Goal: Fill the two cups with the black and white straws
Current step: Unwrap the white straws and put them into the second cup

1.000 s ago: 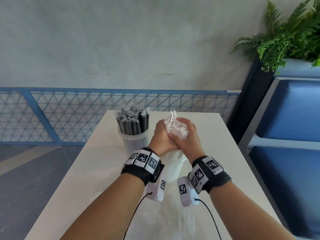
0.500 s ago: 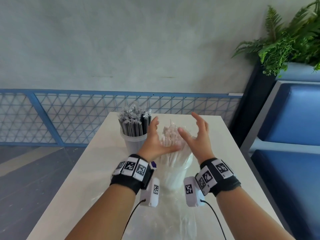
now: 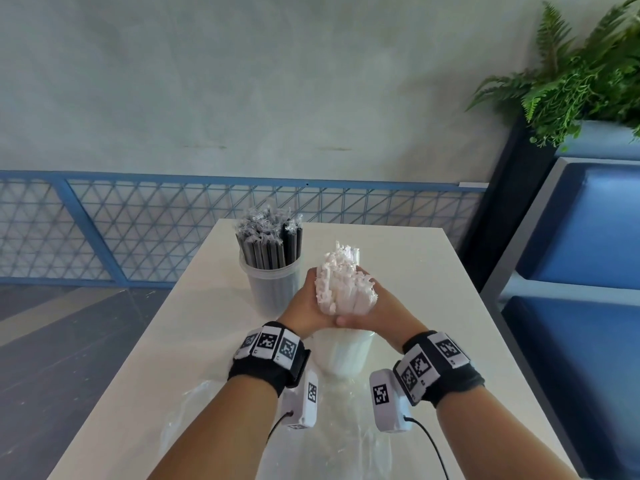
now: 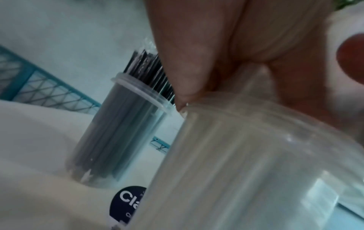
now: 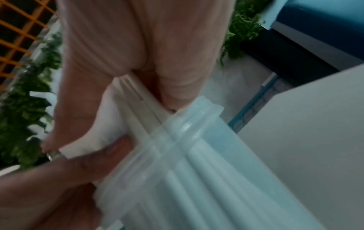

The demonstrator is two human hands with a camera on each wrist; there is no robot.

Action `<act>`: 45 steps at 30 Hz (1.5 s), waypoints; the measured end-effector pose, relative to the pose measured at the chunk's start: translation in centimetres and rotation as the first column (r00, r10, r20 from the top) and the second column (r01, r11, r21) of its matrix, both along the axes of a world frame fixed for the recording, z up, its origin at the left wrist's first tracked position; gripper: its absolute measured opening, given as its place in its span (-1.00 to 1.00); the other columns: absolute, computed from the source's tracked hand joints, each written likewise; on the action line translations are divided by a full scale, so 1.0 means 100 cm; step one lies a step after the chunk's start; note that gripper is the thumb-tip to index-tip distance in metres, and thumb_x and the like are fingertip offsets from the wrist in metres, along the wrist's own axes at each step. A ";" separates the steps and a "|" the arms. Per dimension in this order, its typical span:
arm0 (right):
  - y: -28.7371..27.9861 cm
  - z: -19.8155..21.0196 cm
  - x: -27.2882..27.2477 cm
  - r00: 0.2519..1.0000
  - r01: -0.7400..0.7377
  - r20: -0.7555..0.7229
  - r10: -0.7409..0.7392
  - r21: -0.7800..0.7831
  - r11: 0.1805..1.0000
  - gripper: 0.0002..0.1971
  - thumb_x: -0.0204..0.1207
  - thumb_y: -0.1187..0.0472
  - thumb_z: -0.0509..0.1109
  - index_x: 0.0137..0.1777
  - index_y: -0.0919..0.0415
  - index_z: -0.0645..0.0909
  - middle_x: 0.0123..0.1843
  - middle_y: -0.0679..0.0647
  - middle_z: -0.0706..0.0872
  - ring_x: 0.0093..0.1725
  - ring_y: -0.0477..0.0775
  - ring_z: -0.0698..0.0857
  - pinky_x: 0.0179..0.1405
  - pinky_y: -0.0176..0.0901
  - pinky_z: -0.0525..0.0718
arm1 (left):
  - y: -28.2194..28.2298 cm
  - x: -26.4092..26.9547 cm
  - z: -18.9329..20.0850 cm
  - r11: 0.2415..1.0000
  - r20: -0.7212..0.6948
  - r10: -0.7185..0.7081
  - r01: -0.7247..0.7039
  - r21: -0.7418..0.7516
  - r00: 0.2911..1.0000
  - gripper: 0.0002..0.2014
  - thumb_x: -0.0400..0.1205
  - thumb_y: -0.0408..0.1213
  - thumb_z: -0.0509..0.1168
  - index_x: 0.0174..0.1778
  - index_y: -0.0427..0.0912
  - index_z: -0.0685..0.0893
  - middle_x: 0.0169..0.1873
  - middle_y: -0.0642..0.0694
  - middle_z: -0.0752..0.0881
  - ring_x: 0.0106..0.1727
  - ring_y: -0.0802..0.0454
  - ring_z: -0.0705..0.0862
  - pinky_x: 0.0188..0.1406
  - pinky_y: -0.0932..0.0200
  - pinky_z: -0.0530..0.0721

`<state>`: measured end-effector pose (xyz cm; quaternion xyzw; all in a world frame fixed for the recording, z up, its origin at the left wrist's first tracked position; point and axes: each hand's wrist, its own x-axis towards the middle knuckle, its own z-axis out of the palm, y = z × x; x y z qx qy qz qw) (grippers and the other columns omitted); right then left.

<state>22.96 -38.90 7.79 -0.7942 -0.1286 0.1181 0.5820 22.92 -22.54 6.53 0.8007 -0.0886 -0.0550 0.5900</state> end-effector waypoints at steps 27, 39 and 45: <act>0.010 0.008 -0.005 0.805 0.292 0.557 -0.206 -0.069 0.954 -0.48 0.55 -0.18 -0.03 0.51 -0.15 0.23 0.61 0.01 0.23 0.63 0.05 0.13 0.59 -0.13 0.10 | -0.017 -0.006 0.043 0.931 0.595 -0.006 -0.212 0.296 0.804 -0.40 0.57 -0.11 0.23 0.56 0.13 0.23 0.63 -0.01 0.12 0.65 0.04 0.06 0.62 -0.04 0.13; -0.008 0.012 -0.018 0.964 0.206 0.195 -0.182 -0.116 0.972 0.02 0.32 0.09 0.57 0.63 0.04 -0.06 0.52 -0.06 0.30 0.50 -0.08 0.32 0.39 -0.23 0.35 | 0.011 -0.012 0.036 0.965 0.073 -0.104 0.083 0.247 0.992 0.12 0.34 -0.17 0.57 0.62 -0.07 -0.11 0.42 0.23 0.24 0.47 0.26 0.28 0.30 0.42 0.31; 0.001 0.008 -0.017 0.926 0.311 0.248 -0.285 -0.074 0.947 -0.55 0.57 0.17 0.33 0.44 0.14 0.37 0.06 -0.05 0.63 0.14 0.06 0.66 -0.19 -0.55 0.47 | -0.004 -0.010 0.031 0.975 0.147 -0.002 -0.031 0.219 0.989 -0.39 0.54 -0.21 0.39 0.48 -0.10 0.30 0.11 0.07 0.62 0.20 0.07 0.64 0.00 0.46 0.50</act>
